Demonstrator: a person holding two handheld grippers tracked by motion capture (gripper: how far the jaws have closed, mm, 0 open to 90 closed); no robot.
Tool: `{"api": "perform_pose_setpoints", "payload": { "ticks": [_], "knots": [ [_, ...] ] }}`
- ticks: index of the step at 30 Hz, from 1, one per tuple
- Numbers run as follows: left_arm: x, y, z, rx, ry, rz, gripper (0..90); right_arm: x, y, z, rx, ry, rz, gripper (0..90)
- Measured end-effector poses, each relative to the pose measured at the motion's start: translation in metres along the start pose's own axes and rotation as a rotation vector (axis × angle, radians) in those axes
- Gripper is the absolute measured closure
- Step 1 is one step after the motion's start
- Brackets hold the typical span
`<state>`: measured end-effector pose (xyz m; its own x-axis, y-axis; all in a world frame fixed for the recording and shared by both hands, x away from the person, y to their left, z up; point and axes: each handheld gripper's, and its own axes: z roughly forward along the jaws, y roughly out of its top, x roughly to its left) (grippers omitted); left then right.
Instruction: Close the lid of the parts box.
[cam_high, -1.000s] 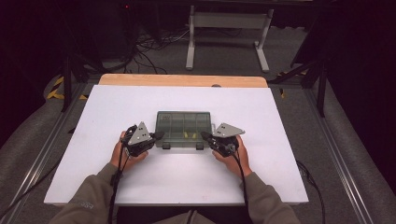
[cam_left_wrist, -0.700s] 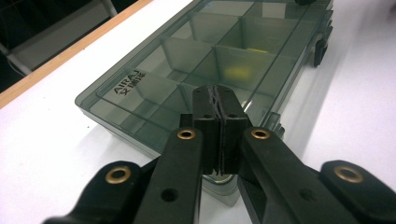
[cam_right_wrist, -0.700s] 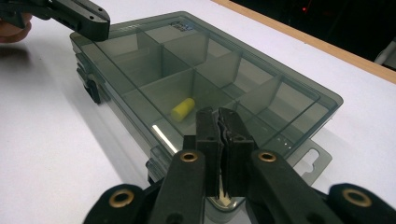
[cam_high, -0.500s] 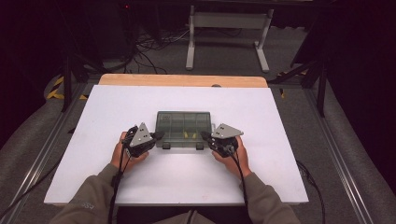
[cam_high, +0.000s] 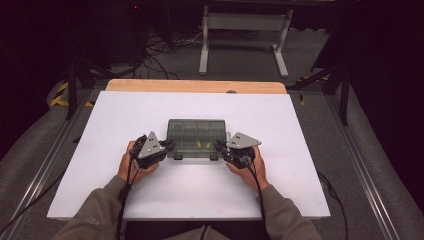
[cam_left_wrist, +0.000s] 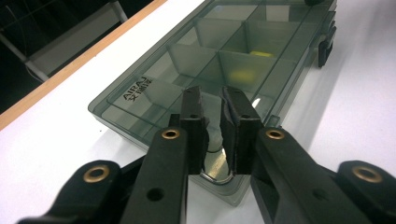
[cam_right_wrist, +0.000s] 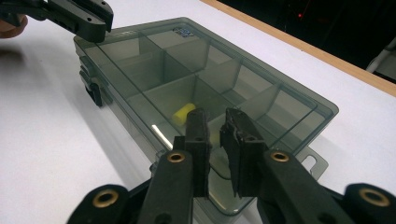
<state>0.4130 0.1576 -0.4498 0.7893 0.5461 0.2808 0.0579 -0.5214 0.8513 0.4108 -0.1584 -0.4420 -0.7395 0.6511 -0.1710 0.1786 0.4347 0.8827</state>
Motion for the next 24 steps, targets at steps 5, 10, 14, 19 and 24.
{"api": "perform_pose_setpoints", "payload": {
  "ticks": [5,10,14,19,24],
  "knots": [
    [-0.0011,0.0015,-0.0015,-0.006,0.001,0.009,78.6,0.0008,0.0014,-0.0006,-0.005,0.002,-0.006,78.6],
    [-0.0005,0.0009,-0.0004,-0.002,0.004,0.011,75.8,0.0014,0.0020,0.0000,-0.015,-0.004,-0.002,76.3],
    [-0.0004,0.0012,-0.0013,-0.007,0.006,0.011,72.7,0.0022,0.0024,0.0004,-0.019,-0.005,-0.006,72.6],
    [-0.0009,0.0020,-0.0025,-0.021,0.011,0.007,65.0,0.0000,0.0034,-0.0022,-0.046,0.000,0.023,65.3],
    [-0.0011,0.0023,-0.0031,-0.034,0.019,-0.004,57.7,-0.0018,0.0035,-0.0028,-0.054,-0.009,0.036,56.8]
  ]
}}
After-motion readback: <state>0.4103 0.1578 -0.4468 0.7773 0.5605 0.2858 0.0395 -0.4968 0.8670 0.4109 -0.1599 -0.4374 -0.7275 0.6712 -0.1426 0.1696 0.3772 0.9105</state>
